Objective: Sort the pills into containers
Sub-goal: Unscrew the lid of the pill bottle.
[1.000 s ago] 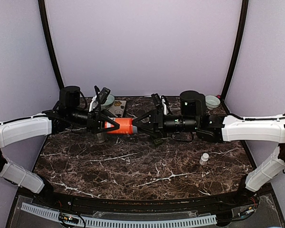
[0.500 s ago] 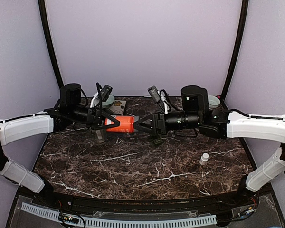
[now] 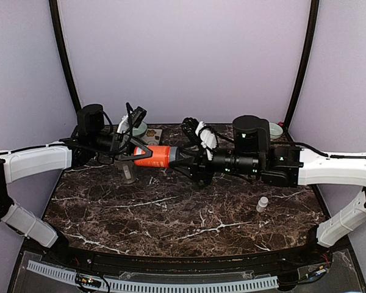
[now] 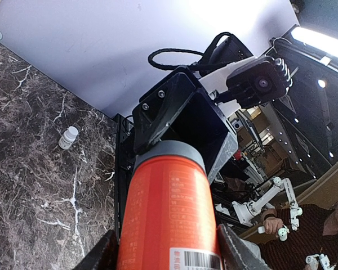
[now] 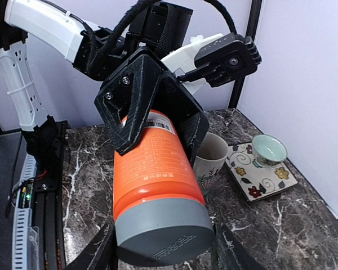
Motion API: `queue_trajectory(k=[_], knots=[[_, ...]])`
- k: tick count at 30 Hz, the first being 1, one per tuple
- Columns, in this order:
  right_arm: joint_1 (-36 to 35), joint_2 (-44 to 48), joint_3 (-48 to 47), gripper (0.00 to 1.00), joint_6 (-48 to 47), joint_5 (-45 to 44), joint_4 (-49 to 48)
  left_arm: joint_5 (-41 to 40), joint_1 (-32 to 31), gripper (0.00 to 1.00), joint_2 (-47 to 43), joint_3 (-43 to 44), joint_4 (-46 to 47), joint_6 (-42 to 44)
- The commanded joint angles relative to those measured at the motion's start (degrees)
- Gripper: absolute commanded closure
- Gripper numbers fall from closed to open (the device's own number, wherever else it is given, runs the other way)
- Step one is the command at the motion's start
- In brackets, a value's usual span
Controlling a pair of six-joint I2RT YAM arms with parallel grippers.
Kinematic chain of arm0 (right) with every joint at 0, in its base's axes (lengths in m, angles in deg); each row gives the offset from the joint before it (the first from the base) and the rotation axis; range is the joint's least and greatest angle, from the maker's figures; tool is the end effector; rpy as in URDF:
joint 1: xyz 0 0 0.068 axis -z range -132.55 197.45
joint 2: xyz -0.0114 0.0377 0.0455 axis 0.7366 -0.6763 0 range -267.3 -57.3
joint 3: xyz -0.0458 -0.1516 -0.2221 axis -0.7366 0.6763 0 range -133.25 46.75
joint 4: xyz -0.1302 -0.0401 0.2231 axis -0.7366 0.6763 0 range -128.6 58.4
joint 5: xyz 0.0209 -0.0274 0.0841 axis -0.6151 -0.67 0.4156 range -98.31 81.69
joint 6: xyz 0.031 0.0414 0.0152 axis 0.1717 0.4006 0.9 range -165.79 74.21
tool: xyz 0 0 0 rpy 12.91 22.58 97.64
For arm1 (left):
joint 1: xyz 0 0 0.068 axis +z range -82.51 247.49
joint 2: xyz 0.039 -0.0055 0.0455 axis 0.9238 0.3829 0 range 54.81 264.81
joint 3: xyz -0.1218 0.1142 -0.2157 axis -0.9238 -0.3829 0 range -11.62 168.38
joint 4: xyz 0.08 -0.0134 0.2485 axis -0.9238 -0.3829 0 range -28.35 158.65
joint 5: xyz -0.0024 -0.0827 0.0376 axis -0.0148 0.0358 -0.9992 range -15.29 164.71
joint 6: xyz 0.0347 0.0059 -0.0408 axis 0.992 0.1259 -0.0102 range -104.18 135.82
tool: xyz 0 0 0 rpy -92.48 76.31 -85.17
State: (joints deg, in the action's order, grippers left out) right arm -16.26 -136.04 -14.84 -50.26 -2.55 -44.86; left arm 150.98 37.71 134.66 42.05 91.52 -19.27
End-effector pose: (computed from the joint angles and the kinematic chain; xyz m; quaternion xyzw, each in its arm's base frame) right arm 0.1420 0.2954 0.3367 -0.4580 0.6199 0.3480 0.5337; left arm 0.2450 -0.1800 0.3143 0.3969 0.5911 -0.6685 0.2148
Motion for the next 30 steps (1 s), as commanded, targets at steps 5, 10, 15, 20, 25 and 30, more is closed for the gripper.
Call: queue_trajectory(k=[5,10,15,20,25,30], knots=[[-2.09,-0.61,3.6,0.85,-9.64,-13.46,0.81,6.5,-0.81,1.0,-1.15,2.48,7.31,-1.66],[-2.63,0.19,4.5,0.84,-11.07,-15.68,-0.01,6.79,-0.81,1.0,-0.98,1.79,8.58,-2.35],[-2.61,0.3,4.44,0.76,-12.05,-16.15,0.5,7.5,-0.78,1.0,-0.67,0.87,13.01,-5.41],[-2.66,-0.1,3.33,0.58,-11.75,-15.56,1.29,7.71,-0.81,1.0,-0.42,0.92,13.19,-5.59],[-2.65,0.44,2.98,0.46,-11.2,-15.52,0.97,7.57,-0.76,1.0,-0.41,0.8,13.22,-5.45],[-2.65,1.45,3.21,0.37,-10.61,-15.5,0.49,7.29,-0.81,1.0,-0.32,0.86,13.06,-4.99]])
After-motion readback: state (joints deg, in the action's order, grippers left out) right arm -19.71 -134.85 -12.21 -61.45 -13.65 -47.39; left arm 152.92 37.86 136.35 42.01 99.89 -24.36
